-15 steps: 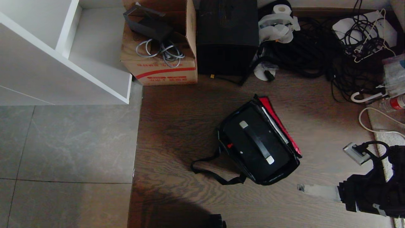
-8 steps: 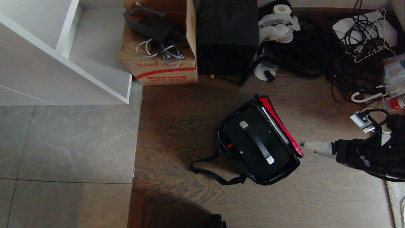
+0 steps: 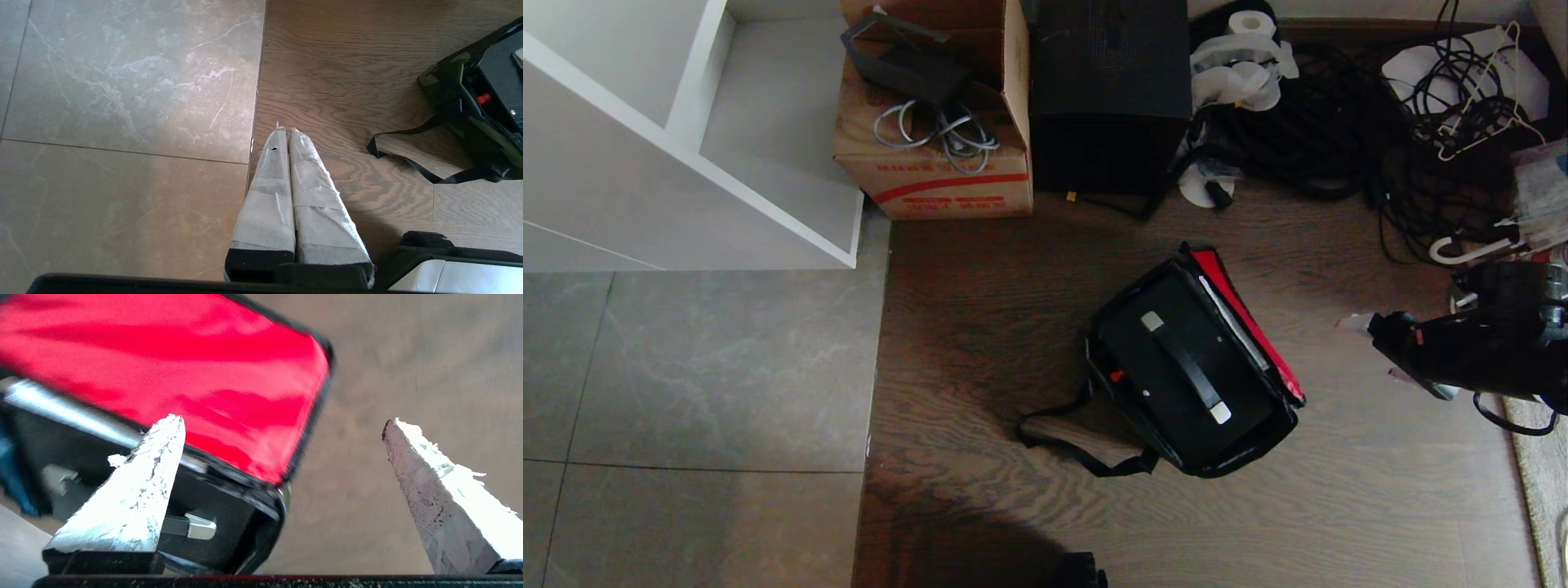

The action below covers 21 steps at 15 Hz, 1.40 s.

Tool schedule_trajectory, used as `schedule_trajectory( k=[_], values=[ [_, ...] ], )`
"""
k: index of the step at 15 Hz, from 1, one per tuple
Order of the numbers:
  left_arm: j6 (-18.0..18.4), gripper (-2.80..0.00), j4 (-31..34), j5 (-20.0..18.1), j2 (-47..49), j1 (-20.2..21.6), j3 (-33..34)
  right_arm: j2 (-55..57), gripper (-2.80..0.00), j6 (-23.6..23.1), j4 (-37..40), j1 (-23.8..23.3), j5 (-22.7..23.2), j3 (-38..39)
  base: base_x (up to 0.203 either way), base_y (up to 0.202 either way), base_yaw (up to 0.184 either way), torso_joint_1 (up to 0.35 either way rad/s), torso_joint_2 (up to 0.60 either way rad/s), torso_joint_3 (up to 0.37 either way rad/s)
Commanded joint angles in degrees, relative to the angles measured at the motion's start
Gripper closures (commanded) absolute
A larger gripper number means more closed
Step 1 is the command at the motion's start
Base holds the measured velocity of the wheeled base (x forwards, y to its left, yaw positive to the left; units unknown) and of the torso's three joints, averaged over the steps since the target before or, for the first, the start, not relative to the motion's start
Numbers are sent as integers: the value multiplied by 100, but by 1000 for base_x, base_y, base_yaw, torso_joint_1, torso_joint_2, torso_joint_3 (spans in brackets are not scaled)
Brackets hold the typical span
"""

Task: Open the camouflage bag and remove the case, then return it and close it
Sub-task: Close the top of the storage box

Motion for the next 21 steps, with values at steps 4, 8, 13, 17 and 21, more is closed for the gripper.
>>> schedule_trajectory(
  k=[4,8,13,17,21],
  values=[
    [-4,0,-3,2,-2,1,62,664,-280,1451,585,-40,288,-241,0,0,0,0,0,0],
    [-4,0,-3,2,-2,1,62,1294,-280,2131,639,-42,372,-710,0,0,0,0,0,0],
    [-4,0,-3,2,-2,1,58,1828,-280,2621,858,-43,483,-1228,0,0,0,0,0,0],
    [-4,0,-3,2,-2,1,62,2124,-280,2621,887,-38,667,-1699,0,0,0,0,0,0],
    [-4,0,-3,2,-2,1,61,2561,-280,2673,882,-41,1188,-2064,0,0,0,0,0,0]
  ],
)
